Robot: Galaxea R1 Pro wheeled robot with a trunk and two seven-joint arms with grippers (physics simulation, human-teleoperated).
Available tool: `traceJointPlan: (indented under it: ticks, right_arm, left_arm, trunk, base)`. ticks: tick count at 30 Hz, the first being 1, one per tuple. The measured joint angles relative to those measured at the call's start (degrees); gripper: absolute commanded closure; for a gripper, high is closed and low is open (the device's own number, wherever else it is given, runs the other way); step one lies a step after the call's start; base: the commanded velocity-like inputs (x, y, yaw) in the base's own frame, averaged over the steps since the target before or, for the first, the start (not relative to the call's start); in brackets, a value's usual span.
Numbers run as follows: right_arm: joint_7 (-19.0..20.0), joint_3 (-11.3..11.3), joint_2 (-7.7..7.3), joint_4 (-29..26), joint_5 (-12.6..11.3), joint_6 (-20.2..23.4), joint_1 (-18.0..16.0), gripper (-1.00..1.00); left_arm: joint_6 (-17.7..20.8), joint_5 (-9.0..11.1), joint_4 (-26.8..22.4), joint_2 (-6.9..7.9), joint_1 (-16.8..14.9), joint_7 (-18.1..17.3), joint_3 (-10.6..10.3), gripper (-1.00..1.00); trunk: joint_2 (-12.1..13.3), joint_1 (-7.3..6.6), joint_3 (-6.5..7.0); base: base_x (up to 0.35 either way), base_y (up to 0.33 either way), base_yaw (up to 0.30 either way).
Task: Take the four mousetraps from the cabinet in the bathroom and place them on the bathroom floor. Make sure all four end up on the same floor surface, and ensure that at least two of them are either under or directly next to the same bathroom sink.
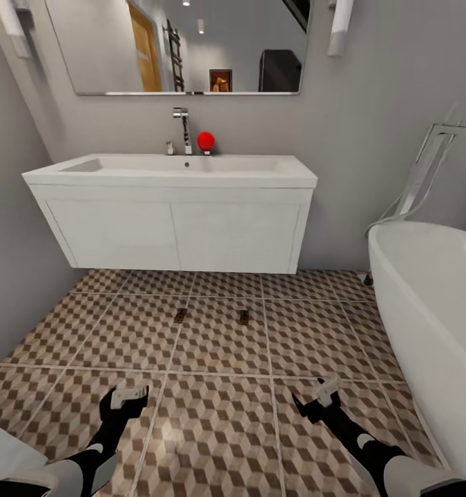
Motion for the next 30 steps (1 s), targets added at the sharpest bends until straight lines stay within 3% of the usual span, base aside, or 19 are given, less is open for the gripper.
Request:
traceJointPlan:
  ticks: [7,16,21,30]
  right_arm:
    - [-0.1,0.0,-0.09,0.1,0.0,-2.6,1.5,-1.00]
    - [-2.1,0.0,-0.10,0.1,-0.1,-3.2,5.2,-1.00]
    - [-4.4,0.0,0.01,0.1,-0.1,-4.5,6.3,-1.00]
    - [-5.1,0.1,0.06,0.1,-0.2,-5.1,7.2,-1.00]
  left_arm:
    - [-3.4,-0.1,0.0,0.03,3.3,-0.8,0.0,-1.00]
    - [-4.6,-0.2,0.0,0.19,7.1,-2.5,0.0,-1.00]
    - [-4.7,-0.2,0.0,0.20,7.8,-2.5,0.1,-1.00]
    - [-4.4,-0.2,0.1,0.20,8.1,-2.4,0.1,-1.00]
  trunk:
    - [0.1,-0.18,1.55]
    - [0.2,-0.41,3.54]
    - [0.3,-0.54,4.66]
    - [0.4,-0.77,6.65]
  base:
    - [0.000,0.000,0.000]
    - [0.000,0.000,0.000]
    - [0.000,0.000,0.000]
    - [0.000,0.000,0.000]
